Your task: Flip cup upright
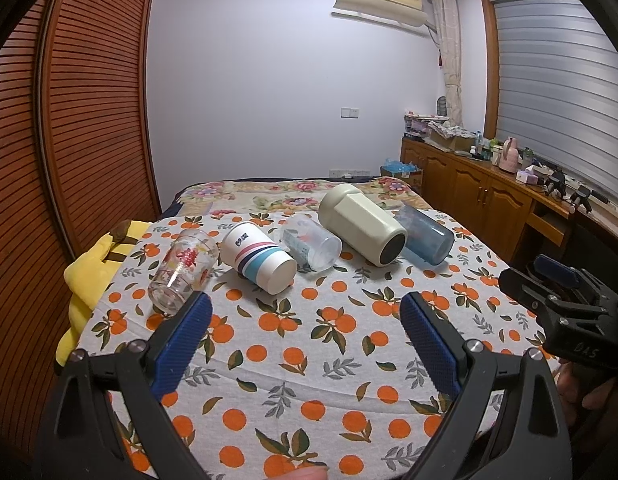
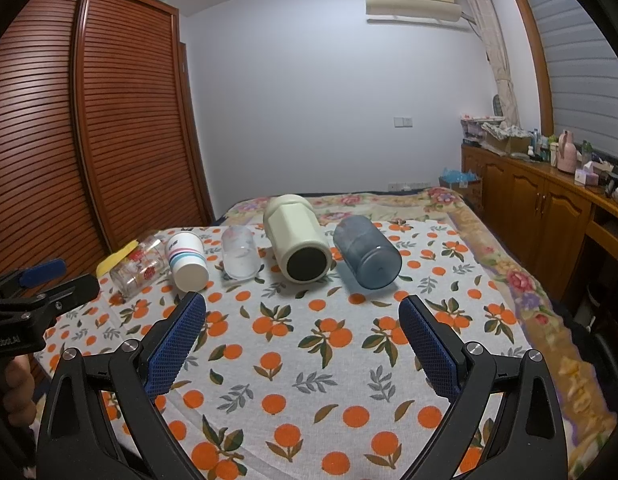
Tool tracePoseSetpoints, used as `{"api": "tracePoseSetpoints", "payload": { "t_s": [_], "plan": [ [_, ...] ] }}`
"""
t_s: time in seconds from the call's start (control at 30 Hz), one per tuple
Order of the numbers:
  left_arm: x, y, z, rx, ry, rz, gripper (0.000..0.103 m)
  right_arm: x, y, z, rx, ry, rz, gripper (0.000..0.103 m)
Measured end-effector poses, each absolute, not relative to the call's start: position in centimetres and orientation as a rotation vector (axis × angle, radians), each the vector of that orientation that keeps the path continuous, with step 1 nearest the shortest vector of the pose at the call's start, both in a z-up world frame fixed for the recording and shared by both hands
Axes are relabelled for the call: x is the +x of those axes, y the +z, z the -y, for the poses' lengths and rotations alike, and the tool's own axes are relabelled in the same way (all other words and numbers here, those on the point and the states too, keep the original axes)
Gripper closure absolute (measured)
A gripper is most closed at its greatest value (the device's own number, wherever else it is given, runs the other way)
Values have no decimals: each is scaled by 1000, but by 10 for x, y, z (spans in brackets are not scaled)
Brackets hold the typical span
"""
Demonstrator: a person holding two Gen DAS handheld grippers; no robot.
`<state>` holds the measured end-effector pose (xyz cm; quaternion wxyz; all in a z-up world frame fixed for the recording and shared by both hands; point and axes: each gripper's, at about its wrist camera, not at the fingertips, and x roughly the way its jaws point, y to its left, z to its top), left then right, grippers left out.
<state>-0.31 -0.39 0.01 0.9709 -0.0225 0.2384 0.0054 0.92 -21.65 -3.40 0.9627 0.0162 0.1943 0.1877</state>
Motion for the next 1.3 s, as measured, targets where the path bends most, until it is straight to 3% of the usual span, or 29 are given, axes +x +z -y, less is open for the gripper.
{"api": "tracePoseSetpoints", "payload": {
  "t_s": [0.93,1.3],
  "plan": [
    [-4,2,7,-47,9,-495,7,12,-34,217,32,387,-404,4],
    [34,-1,2,-20,-38,-529,7,63,-22,229,-8,424,-452,4]
  ]
}}
